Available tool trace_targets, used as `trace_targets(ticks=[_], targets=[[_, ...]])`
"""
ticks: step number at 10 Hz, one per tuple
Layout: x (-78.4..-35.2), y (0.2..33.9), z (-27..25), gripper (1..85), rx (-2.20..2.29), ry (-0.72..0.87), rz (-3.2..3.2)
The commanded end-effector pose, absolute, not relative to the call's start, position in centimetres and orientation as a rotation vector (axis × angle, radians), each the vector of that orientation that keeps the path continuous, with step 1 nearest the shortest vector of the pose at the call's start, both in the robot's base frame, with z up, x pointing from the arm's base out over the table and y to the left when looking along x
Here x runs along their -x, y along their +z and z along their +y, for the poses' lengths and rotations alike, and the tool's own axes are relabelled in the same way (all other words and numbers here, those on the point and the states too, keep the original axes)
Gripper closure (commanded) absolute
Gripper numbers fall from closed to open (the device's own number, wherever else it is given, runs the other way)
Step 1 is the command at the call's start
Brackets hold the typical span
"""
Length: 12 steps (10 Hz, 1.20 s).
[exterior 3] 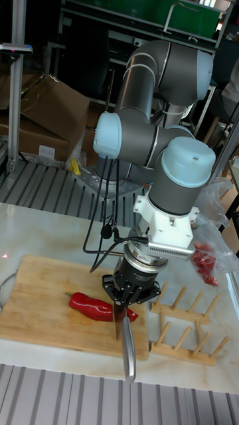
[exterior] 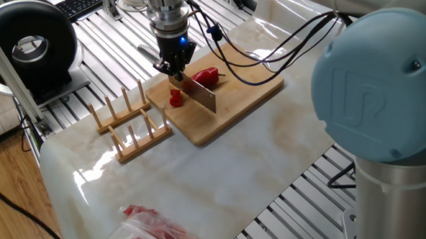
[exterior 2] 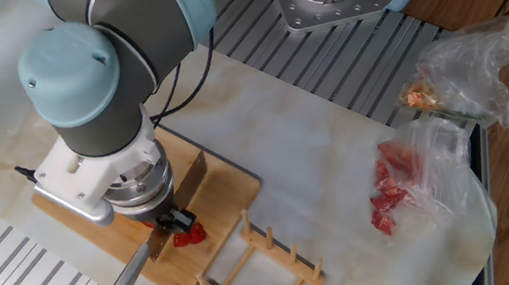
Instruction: Chop the chili peppers
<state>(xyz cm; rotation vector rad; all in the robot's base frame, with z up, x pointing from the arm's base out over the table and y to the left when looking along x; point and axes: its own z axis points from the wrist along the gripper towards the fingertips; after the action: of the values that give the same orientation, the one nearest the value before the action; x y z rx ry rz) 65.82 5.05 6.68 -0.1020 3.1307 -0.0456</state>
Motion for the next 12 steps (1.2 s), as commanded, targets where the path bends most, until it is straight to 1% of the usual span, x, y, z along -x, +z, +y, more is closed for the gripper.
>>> trace_targets(ticks=[1, 6, 8, 10, 12], targets=[[-66.1, 6.8, 5.4, 84.3, 0.093, -0.011, 3.123], [-66.2, 8.1, 5.4, 84.3, 0.102, 0.008, 3.121], [-66.6, 10.0, 4.5, 84.3, 0.14, -0.003, 3.107], [-66.2, 12.2, 3.3, 84.3, 0.174, 0.024, 3.119], [-66.1, 13.5, 2.6, 84.3, 0.187, 0.057, 3.113]])
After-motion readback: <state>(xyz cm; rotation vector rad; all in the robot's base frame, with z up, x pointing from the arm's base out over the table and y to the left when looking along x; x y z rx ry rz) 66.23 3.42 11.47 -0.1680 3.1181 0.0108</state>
